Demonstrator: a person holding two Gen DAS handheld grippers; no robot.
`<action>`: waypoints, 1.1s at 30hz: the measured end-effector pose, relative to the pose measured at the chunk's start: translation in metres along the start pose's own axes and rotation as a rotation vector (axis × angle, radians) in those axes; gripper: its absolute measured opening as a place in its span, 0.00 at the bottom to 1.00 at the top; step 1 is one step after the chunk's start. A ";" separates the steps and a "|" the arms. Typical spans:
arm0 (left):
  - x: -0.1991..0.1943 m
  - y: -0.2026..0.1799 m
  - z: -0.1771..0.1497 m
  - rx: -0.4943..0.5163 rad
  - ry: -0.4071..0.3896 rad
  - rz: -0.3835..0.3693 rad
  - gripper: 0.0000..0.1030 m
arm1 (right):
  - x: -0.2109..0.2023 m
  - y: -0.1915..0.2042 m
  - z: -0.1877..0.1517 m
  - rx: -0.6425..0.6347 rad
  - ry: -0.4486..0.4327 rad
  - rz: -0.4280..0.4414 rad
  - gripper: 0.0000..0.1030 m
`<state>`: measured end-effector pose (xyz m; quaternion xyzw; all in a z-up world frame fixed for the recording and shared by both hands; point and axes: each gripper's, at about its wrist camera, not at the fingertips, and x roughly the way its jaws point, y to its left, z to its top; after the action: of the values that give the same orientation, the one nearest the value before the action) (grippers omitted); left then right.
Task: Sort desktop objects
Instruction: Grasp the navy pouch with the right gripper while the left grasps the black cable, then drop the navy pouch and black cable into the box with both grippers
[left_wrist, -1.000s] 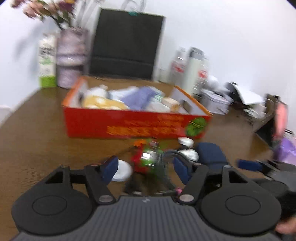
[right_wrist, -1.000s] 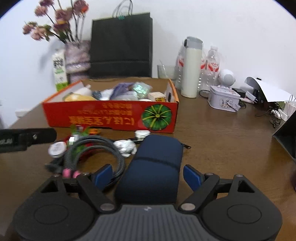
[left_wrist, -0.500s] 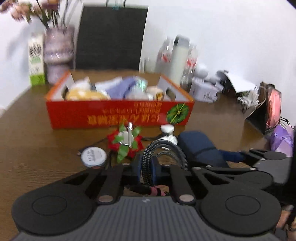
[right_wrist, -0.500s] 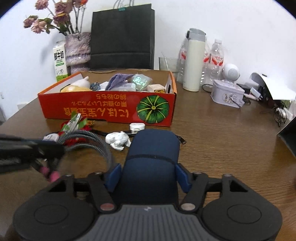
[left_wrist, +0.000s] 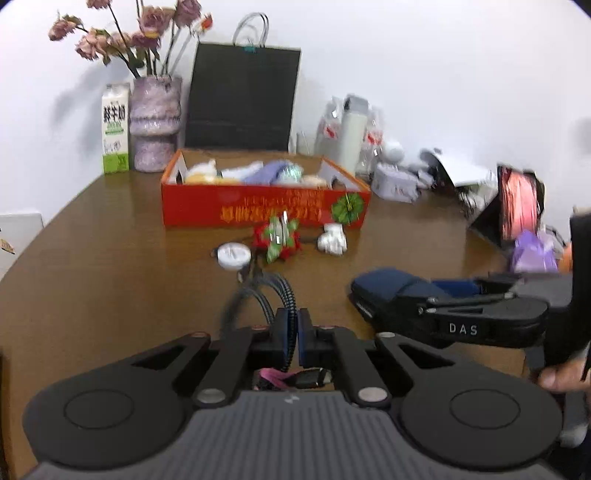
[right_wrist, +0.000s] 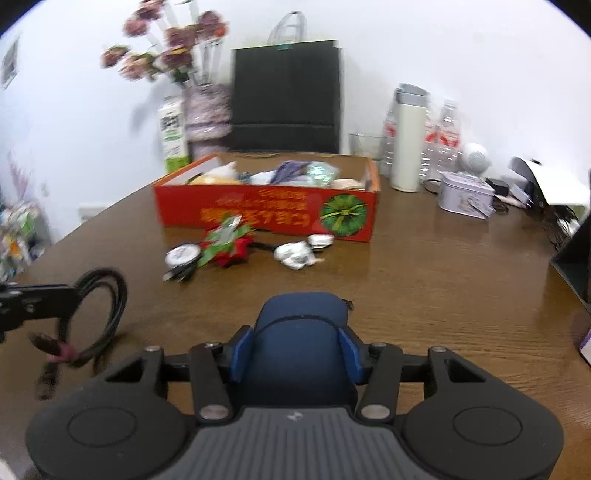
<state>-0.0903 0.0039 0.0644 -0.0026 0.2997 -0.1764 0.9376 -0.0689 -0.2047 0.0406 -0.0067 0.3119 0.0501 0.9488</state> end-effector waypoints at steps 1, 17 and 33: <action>0.001 -0.001 -0.005 0.011 0.013 0.011 0.07 | -0.002 0.006 -0.002 -0.030 0.010 0.007 0.48; 0.042 0.009 -0.030 0.016 0.143 0.074 0.55 | 0.007 0.025 -0.012 -0.063 0.052 0.008 0.69; 0.003 0.042 0.078 -0.107 -0.148 -0.031 0.16 | -0.008 0.005 0.048 0.036 -0.089 0.113 0.50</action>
<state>-0.0305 0.0343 0.1218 -0.0702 0.2386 -0.1740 0.9528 -0.0477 -0.1979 0.0837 0.0303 0.2701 0.0981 0.9573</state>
